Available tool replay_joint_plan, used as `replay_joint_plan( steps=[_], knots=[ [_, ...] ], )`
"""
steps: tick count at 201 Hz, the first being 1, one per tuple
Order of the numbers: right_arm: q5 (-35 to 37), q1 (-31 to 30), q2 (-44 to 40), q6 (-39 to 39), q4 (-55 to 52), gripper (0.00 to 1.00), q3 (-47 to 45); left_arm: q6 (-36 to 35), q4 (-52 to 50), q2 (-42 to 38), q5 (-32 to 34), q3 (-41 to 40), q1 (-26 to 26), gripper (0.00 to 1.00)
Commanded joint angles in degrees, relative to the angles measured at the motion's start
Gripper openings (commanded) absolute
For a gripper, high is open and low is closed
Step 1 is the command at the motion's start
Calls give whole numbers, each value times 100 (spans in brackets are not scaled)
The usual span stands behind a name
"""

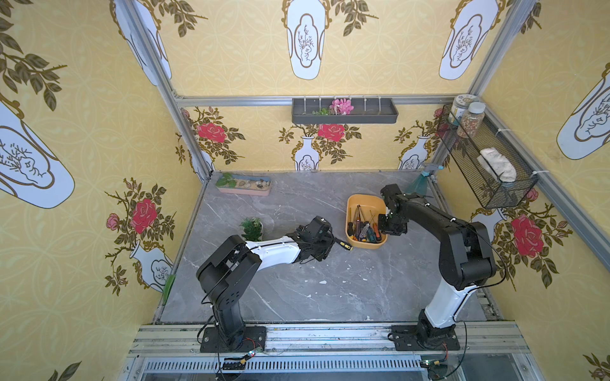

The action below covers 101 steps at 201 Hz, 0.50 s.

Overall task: Put the screwdriver on the desktop into the storage box
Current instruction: Adjust the storage box at the center of the board, then pick up the screwdriver from the center of the board.

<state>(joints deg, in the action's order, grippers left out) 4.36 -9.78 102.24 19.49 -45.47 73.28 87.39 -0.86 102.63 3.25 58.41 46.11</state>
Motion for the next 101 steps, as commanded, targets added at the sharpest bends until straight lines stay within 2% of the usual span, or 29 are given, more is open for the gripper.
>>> replay_joint_plan(
  steps=[1,13,30,56,101],
  knots=[
    [204,44,-204,78,-32,53,-73,-165,-957,260,203,426,-5,49],
    [291,68,-346,108,-27,64,-119,-153,-1406,427,283,763,-5,49],
    [375,104,-577,155,-5,72,-196,-170,-2031,707,379,1279,-5,49],
    [441,157,-880,207,12,73,-285,-294,-2557,1151,428,1926,-5,49],
    [462,220,-1255,264,-32,73,-443,-392,-2471,1584,269,2383,-36,49]
  ],
)
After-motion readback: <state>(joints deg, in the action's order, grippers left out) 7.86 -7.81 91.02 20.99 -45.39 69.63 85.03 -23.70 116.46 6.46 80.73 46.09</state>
